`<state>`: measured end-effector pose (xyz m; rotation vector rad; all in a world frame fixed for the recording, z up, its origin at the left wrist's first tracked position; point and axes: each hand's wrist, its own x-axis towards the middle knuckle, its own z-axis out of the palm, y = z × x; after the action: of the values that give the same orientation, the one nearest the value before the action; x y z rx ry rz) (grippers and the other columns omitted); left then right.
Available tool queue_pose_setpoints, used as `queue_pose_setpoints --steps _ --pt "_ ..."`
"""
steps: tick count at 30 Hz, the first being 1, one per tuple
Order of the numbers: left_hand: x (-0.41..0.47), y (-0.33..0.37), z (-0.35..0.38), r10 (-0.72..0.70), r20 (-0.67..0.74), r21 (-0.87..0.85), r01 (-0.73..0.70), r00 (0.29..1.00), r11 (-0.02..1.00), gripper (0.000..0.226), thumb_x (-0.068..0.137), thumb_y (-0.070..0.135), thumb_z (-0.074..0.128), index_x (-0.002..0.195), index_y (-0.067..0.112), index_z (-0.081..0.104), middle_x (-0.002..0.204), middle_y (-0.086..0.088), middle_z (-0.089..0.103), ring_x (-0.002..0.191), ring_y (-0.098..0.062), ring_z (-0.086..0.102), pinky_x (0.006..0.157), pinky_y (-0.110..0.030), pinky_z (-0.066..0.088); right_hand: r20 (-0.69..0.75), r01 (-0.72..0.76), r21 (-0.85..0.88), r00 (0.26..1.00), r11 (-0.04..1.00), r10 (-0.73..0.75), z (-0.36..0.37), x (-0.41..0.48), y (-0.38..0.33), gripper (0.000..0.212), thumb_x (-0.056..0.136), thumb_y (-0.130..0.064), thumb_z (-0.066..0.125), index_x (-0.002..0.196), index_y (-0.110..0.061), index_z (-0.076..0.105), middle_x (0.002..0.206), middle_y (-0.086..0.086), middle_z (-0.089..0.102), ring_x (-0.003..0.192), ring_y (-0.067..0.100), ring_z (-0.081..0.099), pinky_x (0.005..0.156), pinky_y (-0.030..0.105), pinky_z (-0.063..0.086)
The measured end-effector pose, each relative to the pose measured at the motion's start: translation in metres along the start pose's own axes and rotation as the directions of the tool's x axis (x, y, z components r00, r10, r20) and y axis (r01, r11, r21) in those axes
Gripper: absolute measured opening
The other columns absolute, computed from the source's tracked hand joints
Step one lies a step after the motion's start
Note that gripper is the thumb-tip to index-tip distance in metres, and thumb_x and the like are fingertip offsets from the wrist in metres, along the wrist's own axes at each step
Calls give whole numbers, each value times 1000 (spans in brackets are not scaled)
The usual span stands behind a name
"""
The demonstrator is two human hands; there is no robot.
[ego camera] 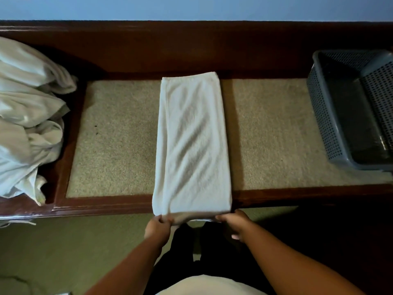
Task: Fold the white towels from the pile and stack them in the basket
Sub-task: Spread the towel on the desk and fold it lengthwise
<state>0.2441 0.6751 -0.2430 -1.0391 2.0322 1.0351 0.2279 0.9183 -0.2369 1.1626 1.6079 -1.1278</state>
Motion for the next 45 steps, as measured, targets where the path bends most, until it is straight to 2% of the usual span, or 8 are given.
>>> queue_pose_setpoints --steps 5,8,12,20,26,31,36,45 --pt "27 -8 0 -198 51 -272 204 979 940 102 52 43 94 136 12 45 134 -9 54 117 -33 57 98 -51 49 2 34 173 999 984 -35 17 14 11 53 70 -19 83 118 -23 63 114 -5 69 98 14 61 73 31 46" --pt "27 -14 -4 -109 247 -280 179 963 943 63 70 28 90 121 15 56 116 -1 65 98 -17 59 84 -39 45 -70 148 80 987 986 -142 24 21 22 69 51 -34 83 116 -17 70 109 0 73 96 18 69 84 35 57" --pt "37 -35 -13 51 246 -165 -10 968 986 63 63 49 90 107 9 68 99 -9 74 88 -24 69 71 -37 54 -53 194 92 980 977 -190 25 22 37 33 68 -22 87 96 -11 75 97 7 77 93 25 72 91 45 57" --pt "25 -64 -15 120 380 -143 -70 917 987 99 36 69 93 116 16 68 103 -5 77 93 -24 75 85 -48 61 43 182 211 980 960 -195 36 2 89 90 40 -56 95 111 -7 72 97 9 77 93 28 74 91 48 58" --pt "-3 -93 -23 177 315 -35 -175 932 984 59 69 57 86 104 11 74 91 -1 77 82 -15 74 74 -32 60 -81 269 207 963 941 -258 32 -7 123 106 22 -82 82 99 -9 74 92 7 78 88 26 74 85 44 60" --pt "-39 -109 -19 287 174 -41 -284 942 958 34 87 35 78 109 13 64 94 3 69 82 -9 65 59 -19 46 -99 381 114 923 917 -371 20 -36 130 36 86 -42 75 99 -8 70 85 7 72 62 16 65 53 28 52" --pt "-68 -127 -15 334 50 -182 -320 941 930 42 86 24 79 118 9 55 105 -10 70 89 -23 69 81 -50 59 -122 478 214 878 852 -462 18 -70 146 25 90 -32 74 100 -10 68 87 4 67 68 14 60 51 23 47" --pt "-134 -178 -11 539 4 -160 -532 842 832 80 95 23 67 157 41 21 132 7 56 111 -23 63 95 -50 55 -116 478 222 878 850 -463 11 -102 211 26 91 -32 72 105 -11 66 99 9 70 70 17 61 60 24 50"
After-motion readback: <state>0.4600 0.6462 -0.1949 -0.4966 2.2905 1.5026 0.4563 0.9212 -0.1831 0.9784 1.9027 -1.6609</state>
